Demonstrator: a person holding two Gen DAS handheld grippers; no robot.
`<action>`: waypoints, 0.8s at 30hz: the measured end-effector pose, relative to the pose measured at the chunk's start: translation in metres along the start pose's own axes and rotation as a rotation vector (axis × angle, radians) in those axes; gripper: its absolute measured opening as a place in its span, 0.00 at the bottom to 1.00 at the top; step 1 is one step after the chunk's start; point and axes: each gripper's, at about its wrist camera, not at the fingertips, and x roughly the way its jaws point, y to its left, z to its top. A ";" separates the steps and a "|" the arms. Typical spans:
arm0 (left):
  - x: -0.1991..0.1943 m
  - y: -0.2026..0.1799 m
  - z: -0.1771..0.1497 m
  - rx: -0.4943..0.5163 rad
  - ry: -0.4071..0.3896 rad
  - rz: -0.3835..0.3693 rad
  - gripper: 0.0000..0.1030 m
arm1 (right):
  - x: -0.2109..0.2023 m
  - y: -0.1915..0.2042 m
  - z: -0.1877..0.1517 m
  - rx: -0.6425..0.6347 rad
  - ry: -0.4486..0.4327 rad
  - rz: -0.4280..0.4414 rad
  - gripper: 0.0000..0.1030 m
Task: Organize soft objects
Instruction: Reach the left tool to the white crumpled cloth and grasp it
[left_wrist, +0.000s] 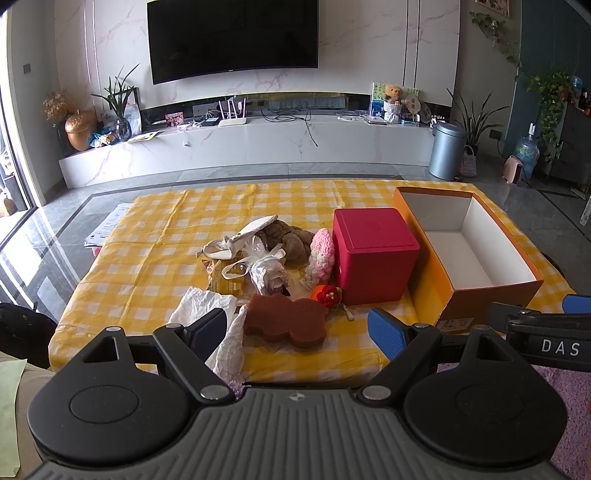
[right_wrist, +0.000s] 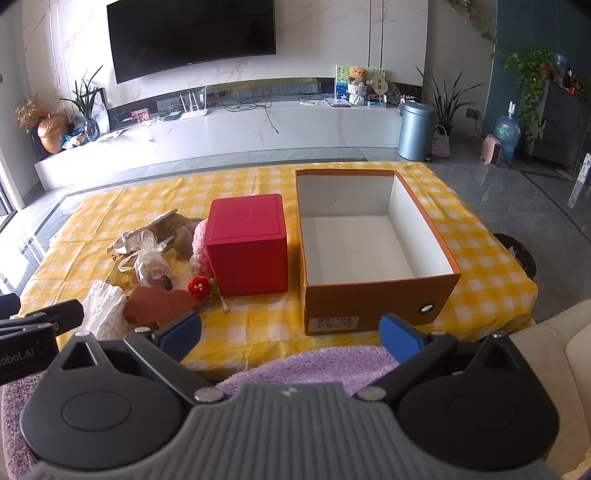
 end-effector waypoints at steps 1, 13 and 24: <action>-0.001 0.003 0.003 0.001 -0.005 -0.001 0.93 | 0.001 0.000 0.000 -0.007 -0.011 -0.001 0.98; 0.021 0.046 -0.007 -0.034 -0.044 -0.050 0.72 | 0.032 0.018 -0.009 -0.179 -0.180 0.072 0.98; 0.063 0.092 -0.028 -0.012 0.030 -0.081 0.60 | 0.082 0.052 -0.016 -0.232 -0.152 0.218 0.83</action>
